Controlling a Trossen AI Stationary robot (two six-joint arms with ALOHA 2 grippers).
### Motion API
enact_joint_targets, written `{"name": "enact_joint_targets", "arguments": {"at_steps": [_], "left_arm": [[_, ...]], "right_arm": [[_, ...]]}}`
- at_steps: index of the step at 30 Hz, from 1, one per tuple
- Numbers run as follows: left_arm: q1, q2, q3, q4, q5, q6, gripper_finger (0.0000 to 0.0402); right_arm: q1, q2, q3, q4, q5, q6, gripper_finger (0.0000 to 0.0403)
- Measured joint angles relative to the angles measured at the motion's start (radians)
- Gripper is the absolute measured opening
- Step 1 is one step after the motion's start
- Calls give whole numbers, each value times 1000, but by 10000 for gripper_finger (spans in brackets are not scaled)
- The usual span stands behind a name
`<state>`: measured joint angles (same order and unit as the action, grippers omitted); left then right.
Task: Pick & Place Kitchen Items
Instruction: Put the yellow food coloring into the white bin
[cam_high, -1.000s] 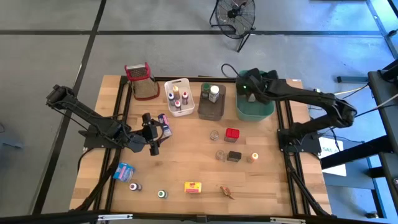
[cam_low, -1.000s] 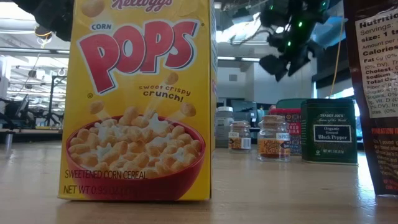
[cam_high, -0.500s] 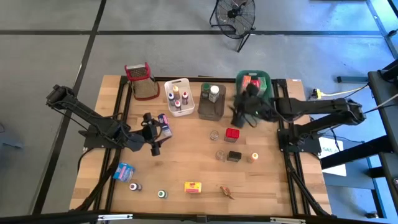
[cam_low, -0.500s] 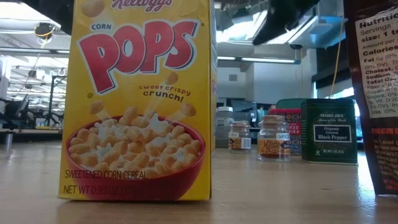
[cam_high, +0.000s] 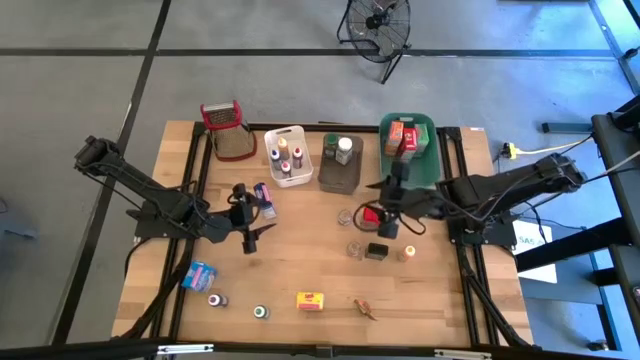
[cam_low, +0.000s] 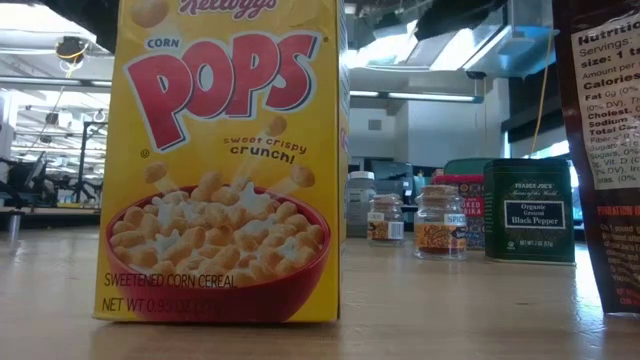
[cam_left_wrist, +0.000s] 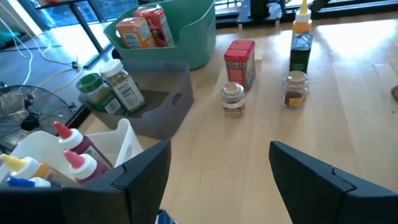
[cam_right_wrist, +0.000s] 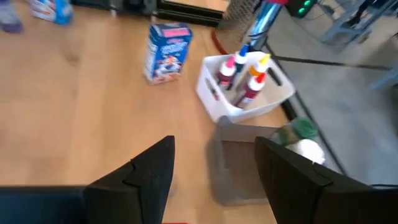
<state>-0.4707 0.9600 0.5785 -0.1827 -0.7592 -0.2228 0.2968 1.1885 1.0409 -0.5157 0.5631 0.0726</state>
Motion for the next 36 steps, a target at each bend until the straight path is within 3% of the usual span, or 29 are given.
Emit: {"name": "enact_joint_targets", "arguments": {"at_steps": [8,20,26,32,36], "left_arm": [[0,0,0,47,80,-3,267],[17,-1,0,122,106,50,267],[51,-1,0,131,107,54,267],[75,-1,0,116,181,54,267],[75,0,0,115,224,55,267]], "right_arm": [[131,-3,0,-74,-7,172,222],[478,-18,0,-496,35,798,222],[670,-22,0,-732,35,1224,222],[805,-17,-23,-751,42,1358,222],[881,-17,-131,-681,99,1482,222]]}}
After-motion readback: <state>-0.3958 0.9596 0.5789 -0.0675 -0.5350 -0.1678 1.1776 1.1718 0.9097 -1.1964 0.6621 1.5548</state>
